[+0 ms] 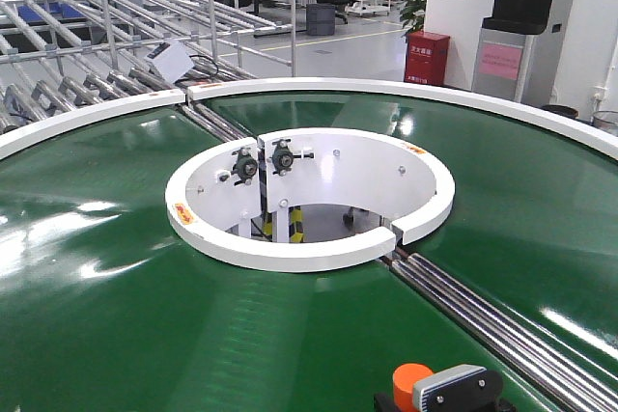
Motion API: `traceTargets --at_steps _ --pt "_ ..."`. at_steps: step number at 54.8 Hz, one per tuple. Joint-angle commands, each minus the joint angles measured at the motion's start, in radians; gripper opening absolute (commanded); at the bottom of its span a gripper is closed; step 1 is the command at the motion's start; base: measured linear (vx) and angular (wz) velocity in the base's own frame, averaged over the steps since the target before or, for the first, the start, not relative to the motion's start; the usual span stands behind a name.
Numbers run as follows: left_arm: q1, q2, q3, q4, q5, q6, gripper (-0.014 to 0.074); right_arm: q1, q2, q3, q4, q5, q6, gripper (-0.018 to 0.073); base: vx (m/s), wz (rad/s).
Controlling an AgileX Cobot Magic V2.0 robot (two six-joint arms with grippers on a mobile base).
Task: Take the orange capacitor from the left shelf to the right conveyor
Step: 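Lower the cylinder onto the belt and open the right gripper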
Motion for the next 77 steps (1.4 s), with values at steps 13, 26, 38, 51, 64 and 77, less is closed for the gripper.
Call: traceTargets --at_steps 13,26,38,51,64,77 --pt "-0.008 -0.005 -0.03 -0.005 -0.081 -0.006 -0.0006 -0.001 -0.039 -0.021 -0.042 -0.1 -0.003 0.016 0.0 0.0" --pt "-0.008 -0.005 -0.03 -0.005 -0.081 -0.006 -0.0006 -0.001 -0.039 -0.021 -0.058 -0.1 -0.002 0.0442 0.0 0.0" --pt "-0.008 -0.005 -0.03 -0.005 -0.081 -0.006 -0.0006 -0.001 -0.039 -0.021 -0.058 -0.1 0.013 0.0648 0.0 0.0" --pt "-0.008 -0.005 -0.03 -0.005 -0.081 -0.006 -0.0006 -0.001 -0.118 -0.015 -0.067 -0.07 0.013 0.0655 0.0 0.0" --pt "-0.008 -0.005 -0.03 -0.005 -0.081 -0.006 -0.0006 -0.001 -0.38 -0.015 -0.089 0.055 0.013 0.0592 0.0 0.0" --pt "-0.008 -0.005 -0.03 -0.005 -0.081 -0.006 -0.0006 -0.001 -0.842 -0.013 -0.09 0.486 0.014 0.0156 0.0 0.0"
